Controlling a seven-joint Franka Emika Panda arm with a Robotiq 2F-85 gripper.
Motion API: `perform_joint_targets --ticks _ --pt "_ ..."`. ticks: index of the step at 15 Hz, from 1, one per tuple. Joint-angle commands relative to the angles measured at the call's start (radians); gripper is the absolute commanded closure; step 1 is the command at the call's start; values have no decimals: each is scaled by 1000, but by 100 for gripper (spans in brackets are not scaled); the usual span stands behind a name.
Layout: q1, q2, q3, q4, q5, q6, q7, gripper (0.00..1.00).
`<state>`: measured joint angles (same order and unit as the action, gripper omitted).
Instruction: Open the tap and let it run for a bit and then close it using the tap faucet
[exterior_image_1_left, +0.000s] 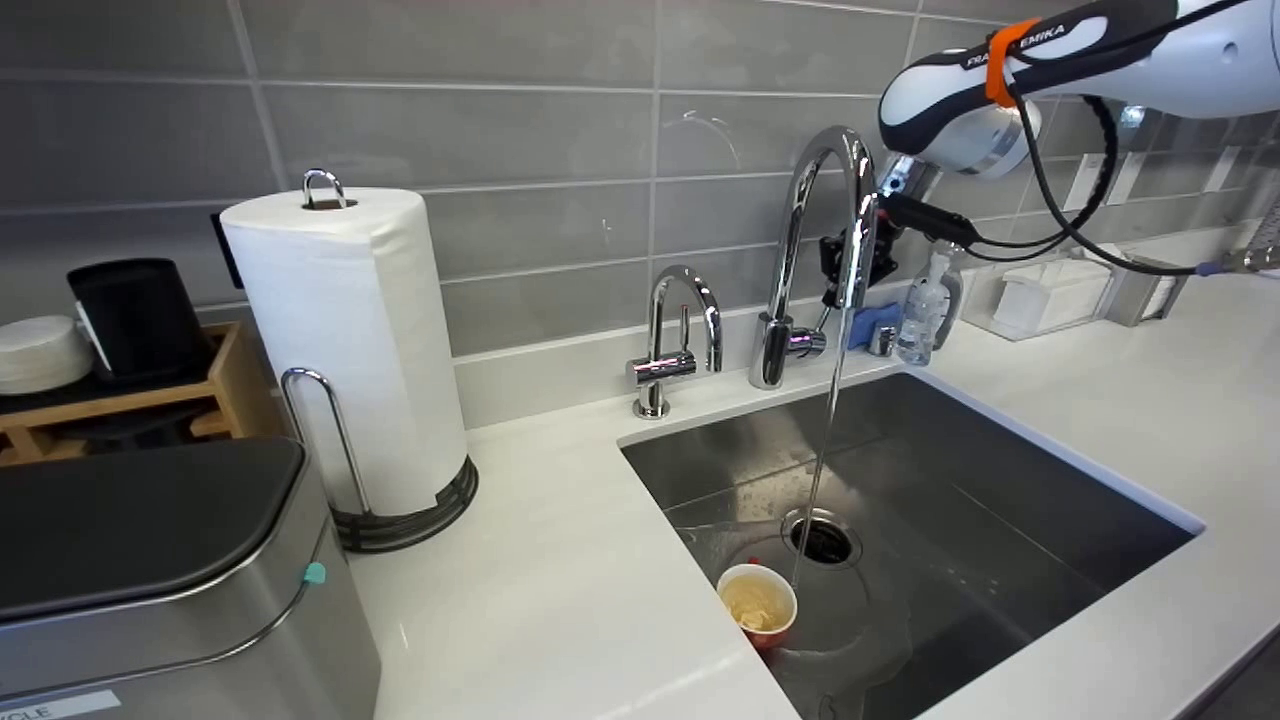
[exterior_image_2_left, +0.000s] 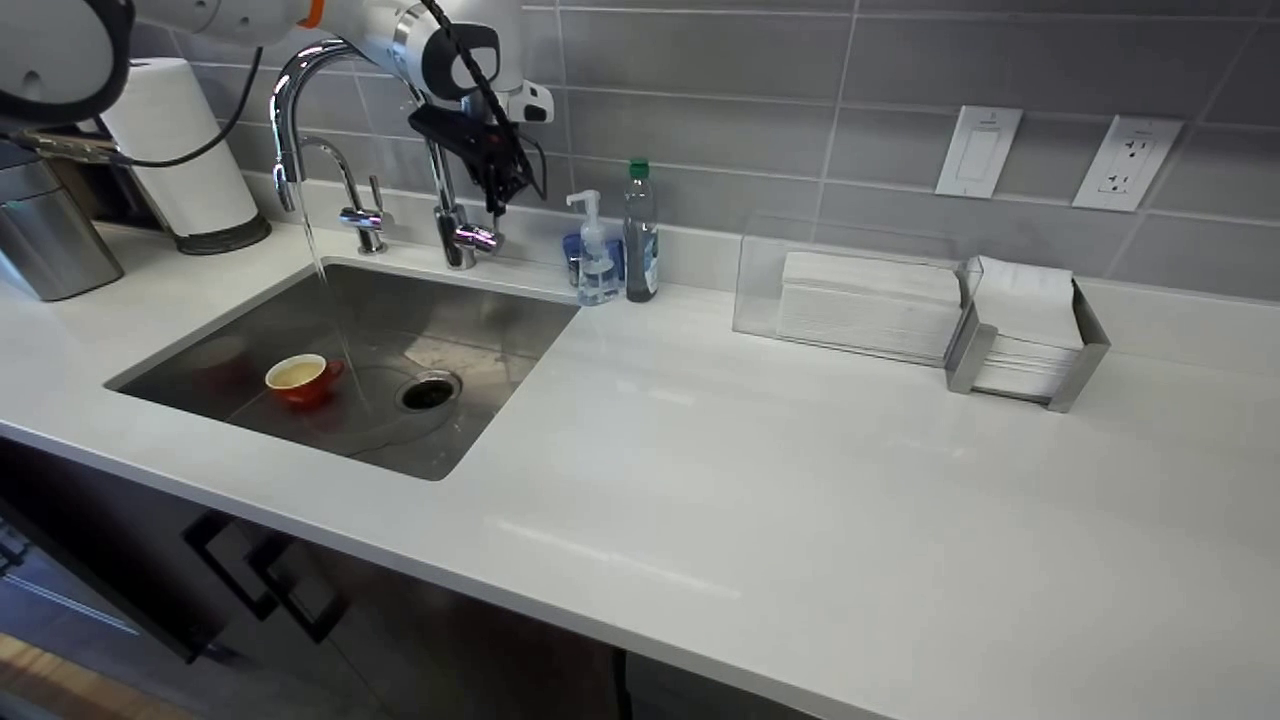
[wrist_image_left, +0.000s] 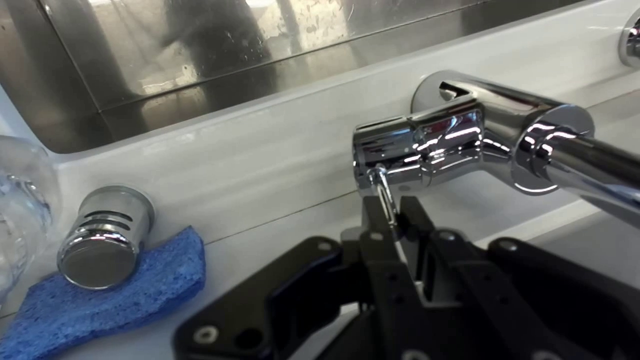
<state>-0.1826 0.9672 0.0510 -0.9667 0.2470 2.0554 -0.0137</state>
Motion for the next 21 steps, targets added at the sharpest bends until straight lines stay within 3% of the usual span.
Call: perform_joint_targets --ticks 1,12,17,18,19,21 --pt "7 1 20 18 3 -25 -33 97" --pt "1 -69 96 -35 40 -86 -212 97" --pt "6 -70 79 -30 21 -102 -230 97" --pt "6 -73 79 -31 21 -108 -226 82" --pt "7 -78 78 -34 19 -106 -224 61" --pt "-2 -92 98 -33 40 -133 -237 49"
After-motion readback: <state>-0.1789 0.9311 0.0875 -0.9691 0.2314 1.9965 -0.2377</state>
